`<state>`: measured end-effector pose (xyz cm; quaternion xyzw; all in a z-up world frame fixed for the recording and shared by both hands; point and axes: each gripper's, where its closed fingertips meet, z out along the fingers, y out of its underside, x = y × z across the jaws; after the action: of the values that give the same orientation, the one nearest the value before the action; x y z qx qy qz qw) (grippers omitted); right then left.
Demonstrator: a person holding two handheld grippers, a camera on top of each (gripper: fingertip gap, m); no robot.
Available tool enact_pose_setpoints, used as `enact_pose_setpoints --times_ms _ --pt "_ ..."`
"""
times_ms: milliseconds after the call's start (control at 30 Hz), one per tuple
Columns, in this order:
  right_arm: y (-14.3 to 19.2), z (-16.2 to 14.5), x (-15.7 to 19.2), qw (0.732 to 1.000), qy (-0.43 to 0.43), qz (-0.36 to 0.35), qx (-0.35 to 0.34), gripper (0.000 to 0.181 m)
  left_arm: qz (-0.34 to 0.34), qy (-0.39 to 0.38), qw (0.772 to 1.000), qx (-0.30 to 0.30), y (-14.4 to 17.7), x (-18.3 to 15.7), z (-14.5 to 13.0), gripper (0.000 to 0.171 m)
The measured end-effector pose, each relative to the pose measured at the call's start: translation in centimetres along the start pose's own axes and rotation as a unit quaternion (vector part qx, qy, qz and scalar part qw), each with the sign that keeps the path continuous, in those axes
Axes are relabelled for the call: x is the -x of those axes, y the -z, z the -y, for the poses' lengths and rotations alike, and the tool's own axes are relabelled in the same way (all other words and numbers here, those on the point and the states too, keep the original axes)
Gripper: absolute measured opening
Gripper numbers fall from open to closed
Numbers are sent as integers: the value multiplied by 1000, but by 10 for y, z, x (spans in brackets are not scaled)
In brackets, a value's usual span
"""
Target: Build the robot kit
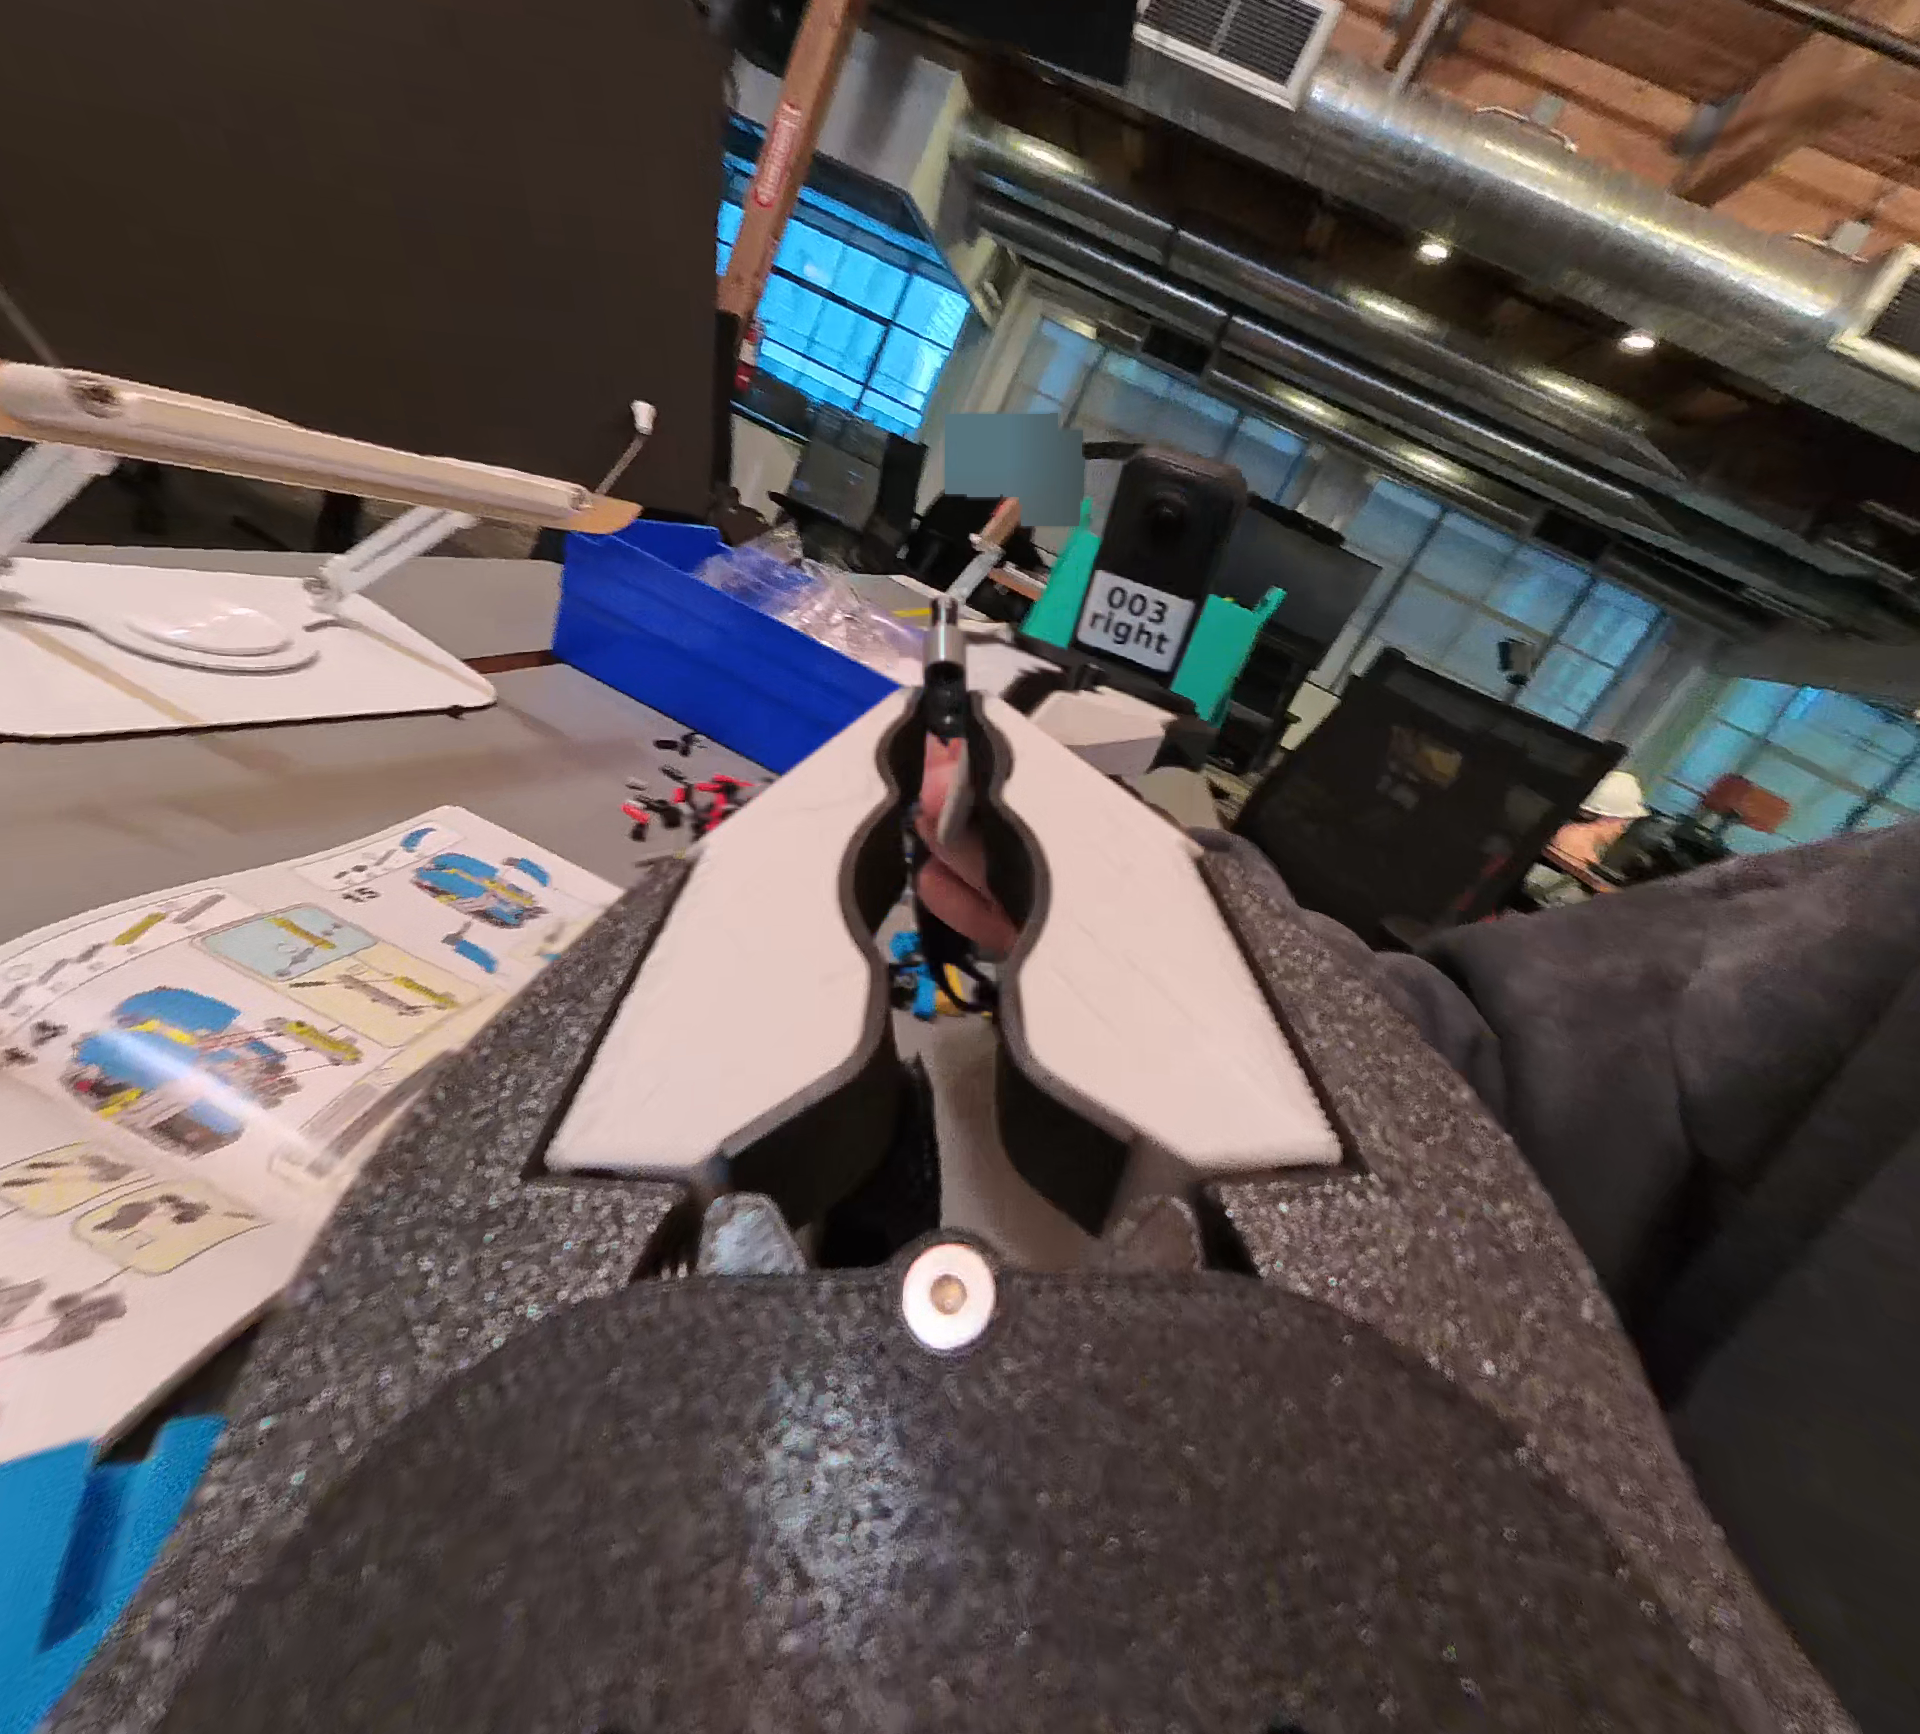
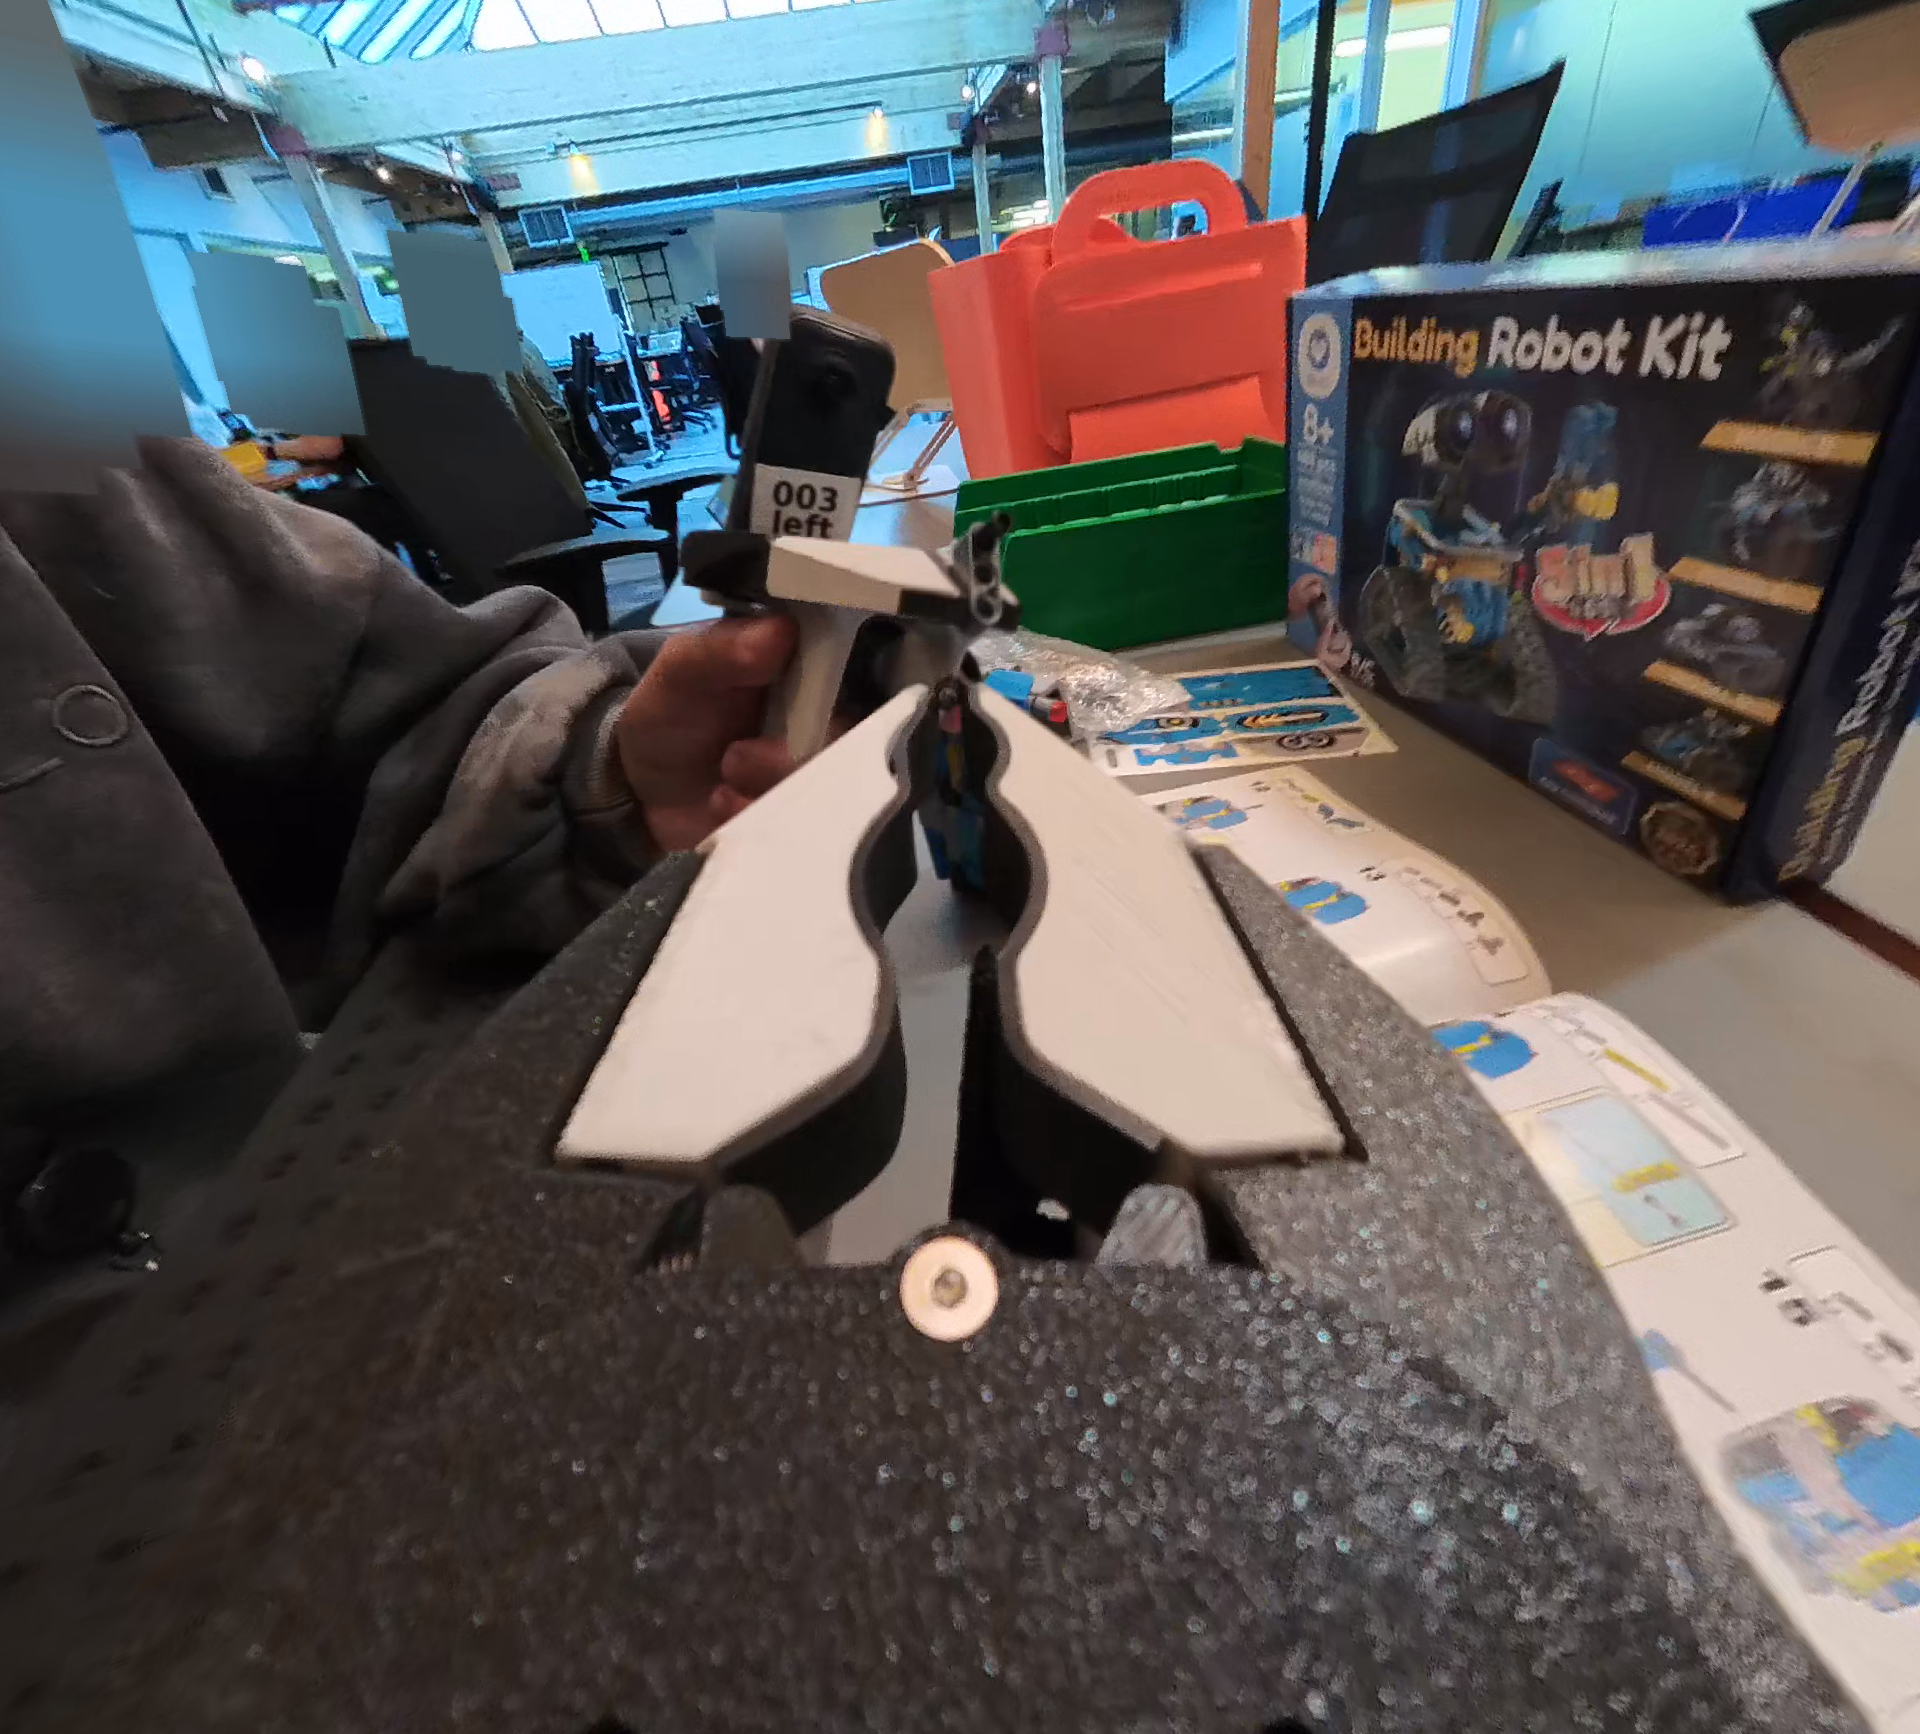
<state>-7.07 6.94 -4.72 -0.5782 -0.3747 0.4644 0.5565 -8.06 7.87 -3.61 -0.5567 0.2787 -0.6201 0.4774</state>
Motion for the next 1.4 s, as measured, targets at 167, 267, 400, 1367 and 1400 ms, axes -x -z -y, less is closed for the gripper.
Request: enact_pose_setpoints --times_ms 167,267,400,1367,1400 --pt "4 5 13 999 7 30 11 3 -117 62 991 0 -1 -32 -1 7" --pt "10 19 23 998 -18 60 -6 3 -147 38 988 14 -1 -45 -7 7" --pt "11 21 37 996 -3 88 23 3 -156 1 987 23 -1 -54 -12 7" --pt "17 -22 36 983 -1 95 154 3 -169 120 972 107 -1 -38 -48 5" --pt "17 -21 38 983 -3 101 150 3 -174 123 971 105 -1 -40 -47 5"
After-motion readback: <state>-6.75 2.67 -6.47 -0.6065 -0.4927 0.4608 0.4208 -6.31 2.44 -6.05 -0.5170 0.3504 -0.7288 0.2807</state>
